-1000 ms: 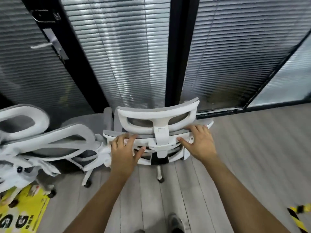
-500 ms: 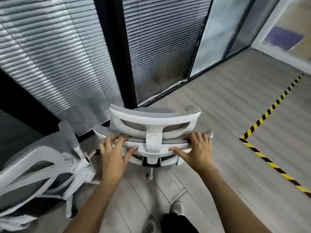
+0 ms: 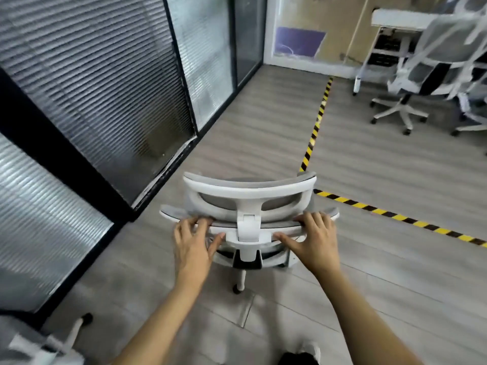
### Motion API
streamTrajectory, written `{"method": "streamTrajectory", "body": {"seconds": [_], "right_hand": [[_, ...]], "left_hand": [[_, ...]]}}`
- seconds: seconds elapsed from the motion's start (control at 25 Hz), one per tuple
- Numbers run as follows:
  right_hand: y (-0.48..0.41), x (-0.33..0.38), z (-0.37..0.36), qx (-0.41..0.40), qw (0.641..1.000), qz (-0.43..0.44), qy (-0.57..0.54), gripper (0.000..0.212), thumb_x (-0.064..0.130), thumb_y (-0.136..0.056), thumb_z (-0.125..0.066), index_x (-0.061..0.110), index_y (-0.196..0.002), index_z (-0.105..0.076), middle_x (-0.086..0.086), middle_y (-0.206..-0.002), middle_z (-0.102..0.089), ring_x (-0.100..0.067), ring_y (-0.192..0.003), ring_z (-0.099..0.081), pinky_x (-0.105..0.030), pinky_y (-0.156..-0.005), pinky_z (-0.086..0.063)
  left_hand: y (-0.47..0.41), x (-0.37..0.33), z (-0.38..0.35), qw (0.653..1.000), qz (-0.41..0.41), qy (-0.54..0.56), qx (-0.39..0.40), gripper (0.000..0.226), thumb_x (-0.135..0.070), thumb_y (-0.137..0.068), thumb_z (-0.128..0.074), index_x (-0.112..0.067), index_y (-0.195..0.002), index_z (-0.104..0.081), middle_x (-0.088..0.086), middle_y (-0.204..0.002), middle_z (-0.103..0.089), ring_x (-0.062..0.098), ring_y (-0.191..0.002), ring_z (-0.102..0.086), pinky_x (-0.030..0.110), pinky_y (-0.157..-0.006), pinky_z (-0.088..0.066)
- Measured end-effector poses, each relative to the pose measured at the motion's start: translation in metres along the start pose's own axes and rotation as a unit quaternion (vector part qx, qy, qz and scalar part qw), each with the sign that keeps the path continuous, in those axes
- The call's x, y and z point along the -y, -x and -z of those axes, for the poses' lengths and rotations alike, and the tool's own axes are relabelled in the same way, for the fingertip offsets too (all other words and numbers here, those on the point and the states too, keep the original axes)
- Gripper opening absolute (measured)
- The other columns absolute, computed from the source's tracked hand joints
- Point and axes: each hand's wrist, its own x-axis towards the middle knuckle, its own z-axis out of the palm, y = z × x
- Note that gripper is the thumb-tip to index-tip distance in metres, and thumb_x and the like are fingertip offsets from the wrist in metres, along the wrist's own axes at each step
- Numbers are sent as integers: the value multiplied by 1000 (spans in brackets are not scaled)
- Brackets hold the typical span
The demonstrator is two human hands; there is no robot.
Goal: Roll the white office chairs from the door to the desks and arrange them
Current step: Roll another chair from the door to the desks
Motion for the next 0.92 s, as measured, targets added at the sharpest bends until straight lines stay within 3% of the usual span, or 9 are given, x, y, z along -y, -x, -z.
{"method": "streamTrajectory", "body": {"seconds": [0.16, 0.36, 0.6, 0.92], "right_hand": [[-5, -109, 52, -80, 995, -60, 8, 57, 67, -73, -75, 14, -91, -65, -2, -89, -61, -32, -106, -52, -44, -106, -41], [-15, -250, 125, -121, 984, -125, 36, 54, 65, -75, -72, 15, -92, -63, -1, -88, -61, -27, -98, -56, -49, -118, -30], [-19, -418, 219, -139, 967, -199, 79, 54, 68, -80, -65, 17, -100, -64, 4, -102, -63, -23, -108, -59, -51, -119, -25], [-22, -637, 340, -193, 926, -290, 146, 53, 66, -84, -65, 18, -107, -65, 5, -108, -63, -20, -116, -57, -51, -120, -24]], "left_hand": [[-37, -111, -68, 993, -112, -2, 31, 44, -54, -93, -51, -17, -113, -63, 14, -115, -54, 37, -117, -50, 58, -106, -37], [-76, -265, -153, 979, -174, 78, 67, 44, -55, -89, -58, -18, -114, -65, 10, -110, -53, 30, -109, -47, 56, -101, -42], [-104, -458, -260, 957, -220, 136, 133, 55, -70, -84, -56, -22, -112, -64, 5, -110, -52, 28, -113, -43, 38, -102, -41], [-124, -728, -401, 916, -317, 177, 172, 40, -55, -87, -65, -22, -110, -62, 5, -112, -49, 29, -113, -42, 44, -98, -45]]}}
